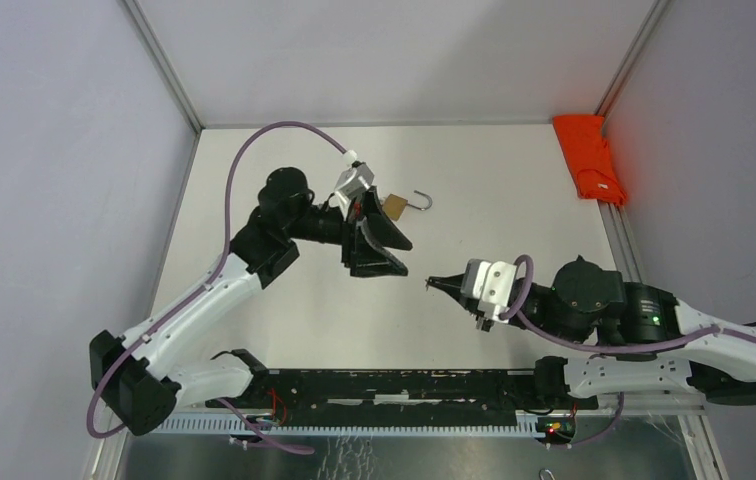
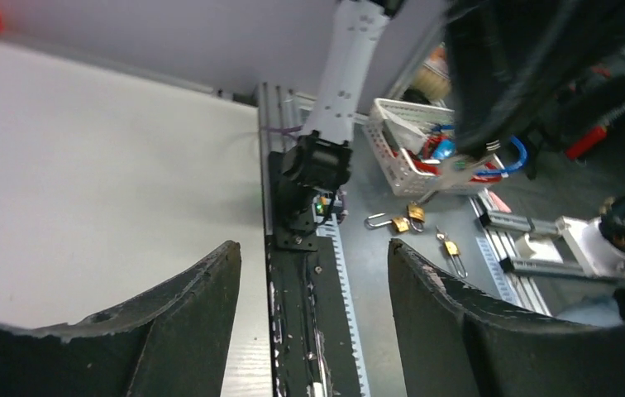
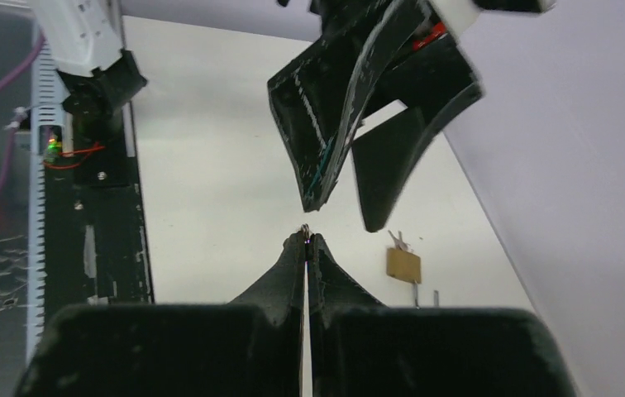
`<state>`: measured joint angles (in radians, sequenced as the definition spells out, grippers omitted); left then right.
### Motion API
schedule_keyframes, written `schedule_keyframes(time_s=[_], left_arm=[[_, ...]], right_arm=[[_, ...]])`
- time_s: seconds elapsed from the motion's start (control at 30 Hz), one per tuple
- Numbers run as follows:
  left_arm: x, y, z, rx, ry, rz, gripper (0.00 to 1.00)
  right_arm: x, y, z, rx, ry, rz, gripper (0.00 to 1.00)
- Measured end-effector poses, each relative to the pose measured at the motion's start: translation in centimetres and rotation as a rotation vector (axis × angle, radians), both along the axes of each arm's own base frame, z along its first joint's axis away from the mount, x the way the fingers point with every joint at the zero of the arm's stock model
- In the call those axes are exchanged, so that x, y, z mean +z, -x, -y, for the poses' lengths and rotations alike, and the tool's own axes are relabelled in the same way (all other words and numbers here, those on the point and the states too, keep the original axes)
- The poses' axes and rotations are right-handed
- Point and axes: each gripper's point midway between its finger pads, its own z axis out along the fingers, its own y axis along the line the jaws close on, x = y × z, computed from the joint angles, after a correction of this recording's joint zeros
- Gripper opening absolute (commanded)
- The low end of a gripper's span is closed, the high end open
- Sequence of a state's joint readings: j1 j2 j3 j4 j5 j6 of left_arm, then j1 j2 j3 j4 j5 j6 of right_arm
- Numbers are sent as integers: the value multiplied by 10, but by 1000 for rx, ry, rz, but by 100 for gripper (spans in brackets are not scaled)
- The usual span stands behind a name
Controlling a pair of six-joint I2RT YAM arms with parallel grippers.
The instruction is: Unlock with the key
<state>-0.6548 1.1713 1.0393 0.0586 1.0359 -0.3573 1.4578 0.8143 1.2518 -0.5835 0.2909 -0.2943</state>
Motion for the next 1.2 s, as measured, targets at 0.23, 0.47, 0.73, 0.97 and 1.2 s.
schedule_keyframes(time_s=[0.23, 0.47, 0.73, 0.97, 1.2], left_arm=[[32, 55, -5, -240, 92, 194, 78], [44, 92, 0, -462, 124, 304, 69], [27, 107, -8, -588, 111, 298, 45], [40, 116, -16, -663, 159, 350, 57], [35, 116, -15, -696, 171, 332, 63]], right_arm=[[-8, 17, -22, 132, 7, 22, 0], [2, 30, -35, 227, -15, 59, 0], [15, 35, -36, 265, -39, 90, 0], [31, 38, -30, 279, -76, 107, 0], [30, 44, -34, 317, -73, 102, 0]])
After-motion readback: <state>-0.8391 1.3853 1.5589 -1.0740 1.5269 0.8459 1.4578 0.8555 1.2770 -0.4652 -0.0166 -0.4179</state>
